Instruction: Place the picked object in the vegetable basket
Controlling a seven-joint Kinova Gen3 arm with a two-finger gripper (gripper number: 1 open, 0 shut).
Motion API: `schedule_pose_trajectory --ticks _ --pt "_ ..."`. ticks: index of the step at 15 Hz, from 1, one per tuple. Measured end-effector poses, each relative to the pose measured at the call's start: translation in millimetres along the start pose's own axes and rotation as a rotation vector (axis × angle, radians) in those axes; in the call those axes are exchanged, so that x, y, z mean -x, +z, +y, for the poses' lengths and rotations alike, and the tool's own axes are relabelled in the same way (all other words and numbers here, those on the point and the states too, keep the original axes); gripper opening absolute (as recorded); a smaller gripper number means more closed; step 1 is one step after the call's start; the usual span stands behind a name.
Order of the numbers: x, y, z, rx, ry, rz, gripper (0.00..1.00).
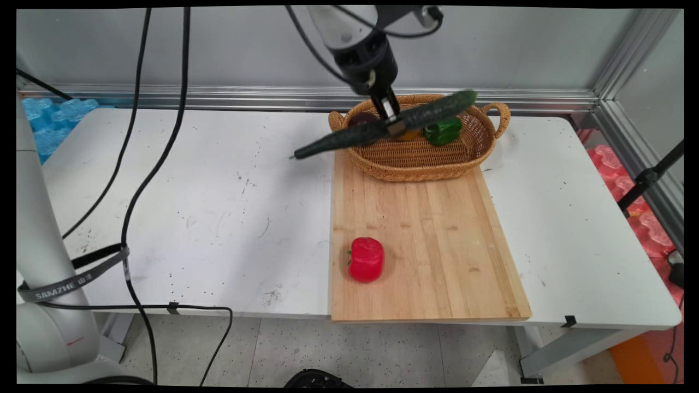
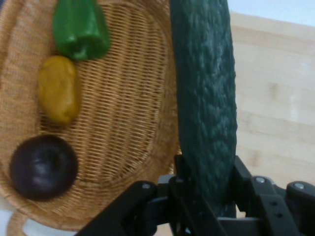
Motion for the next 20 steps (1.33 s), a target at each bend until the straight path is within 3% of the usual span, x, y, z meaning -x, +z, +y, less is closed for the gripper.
schedule_pose_trajectory --ticks 4,7,12,20 --pt "-22.1 6.0 -15.9 -0.046 -0.002 -0.001 0.0" --pt "-40.4 19.8 -22.4 -0.056 0.02 0.012 0.0" --pt "-69.2 61.6 -34.8 -0.051 0.088 0.03 0.0" --pt "-88.9 138.2 -52.9 -0.01 0.201 0.047 0.0"
